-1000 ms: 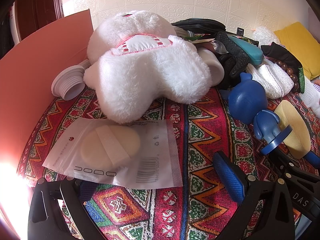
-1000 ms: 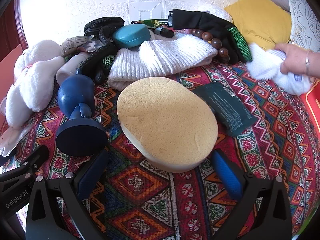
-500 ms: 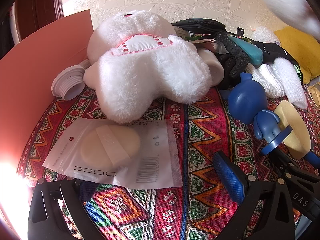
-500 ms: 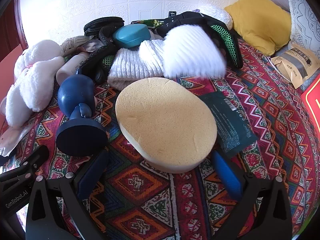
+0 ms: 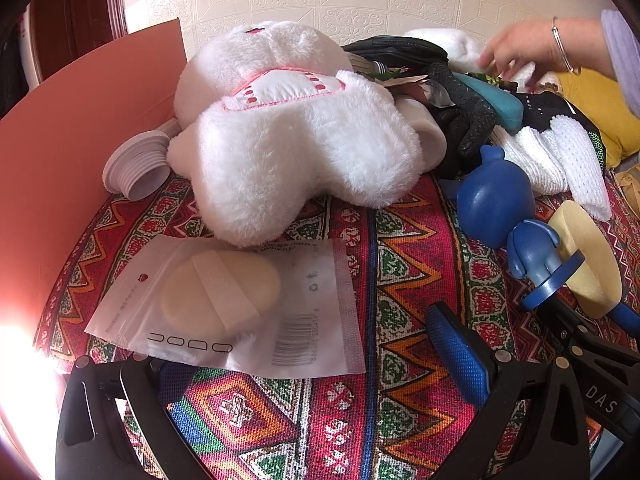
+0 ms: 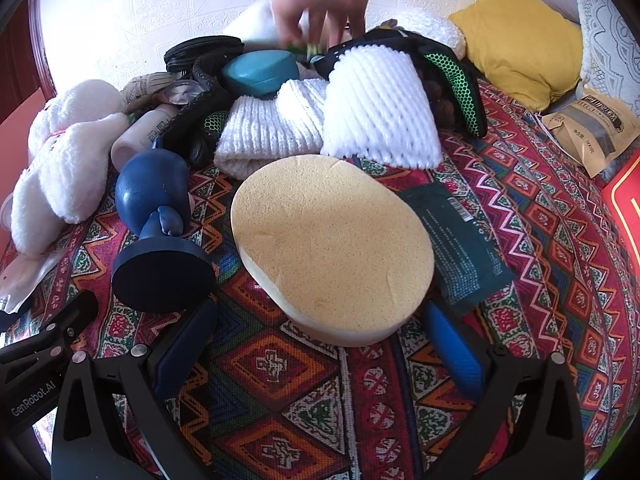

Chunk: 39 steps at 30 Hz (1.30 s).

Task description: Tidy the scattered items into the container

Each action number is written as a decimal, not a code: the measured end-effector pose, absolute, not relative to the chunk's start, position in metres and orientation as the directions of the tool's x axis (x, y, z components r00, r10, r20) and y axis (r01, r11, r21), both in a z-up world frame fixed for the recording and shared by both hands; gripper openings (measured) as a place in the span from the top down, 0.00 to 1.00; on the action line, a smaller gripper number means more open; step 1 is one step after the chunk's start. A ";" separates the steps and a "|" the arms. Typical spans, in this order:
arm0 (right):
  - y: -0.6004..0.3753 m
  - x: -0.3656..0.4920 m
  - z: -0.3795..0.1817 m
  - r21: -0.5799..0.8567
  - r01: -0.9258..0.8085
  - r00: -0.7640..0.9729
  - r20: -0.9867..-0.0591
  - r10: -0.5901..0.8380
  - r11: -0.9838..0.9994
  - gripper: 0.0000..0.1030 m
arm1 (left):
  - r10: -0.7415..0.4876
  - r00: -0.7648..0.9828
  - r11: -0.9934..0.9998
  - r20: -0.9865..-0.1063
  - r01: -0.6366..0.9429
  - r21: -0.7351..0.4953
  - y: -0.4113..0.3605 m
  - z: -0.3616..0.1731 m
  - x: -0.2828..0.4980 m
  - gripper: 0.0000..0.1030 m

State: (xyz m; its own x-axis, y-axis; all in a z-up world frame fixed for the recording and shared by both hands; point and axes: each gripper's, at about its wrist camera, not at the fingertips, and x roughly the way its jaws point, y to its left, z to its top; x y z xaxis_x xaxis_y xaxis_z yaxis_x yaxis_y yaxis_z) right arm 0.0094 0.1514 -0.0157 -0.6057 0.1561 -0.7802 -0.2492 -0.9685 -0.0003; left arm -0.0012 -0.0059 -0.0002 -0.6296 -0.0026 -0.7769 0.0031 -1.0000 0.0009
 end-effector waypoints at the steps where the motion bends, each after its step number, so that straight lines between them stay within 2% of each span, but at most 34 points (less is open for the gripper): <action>1: 0.152 0.009 -0.016 0.000 -0.249 -0.605 -0.780 0.156 -0.968 0.01 | -0.003 -0.630 -1.000 -0.777 0.003 0.001 -0.006 0.000 -0.001 0.00; 39: 0.150 0.006 -0.013 0.000 -0.252 -0.605 -0.781 0.157 -0.968 0.01 | -0.002 -0.630 -1.000 -0.777 0.003 0.001 -0.007 -0.001 -0.001 0.00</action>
State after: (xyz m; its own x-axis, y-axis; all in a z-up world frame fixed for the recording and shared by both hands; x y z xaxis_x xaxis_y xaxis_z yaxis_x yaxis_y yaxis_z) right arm 0.0065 0.1501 -0.0133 -0.6045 0.1569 -0.7810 -0.2517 -0.9678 0.0004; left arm -0.0006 -0.0066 -0.0007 -0.6295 -0.0024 -0.7770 0.0031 -1.0000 0.0006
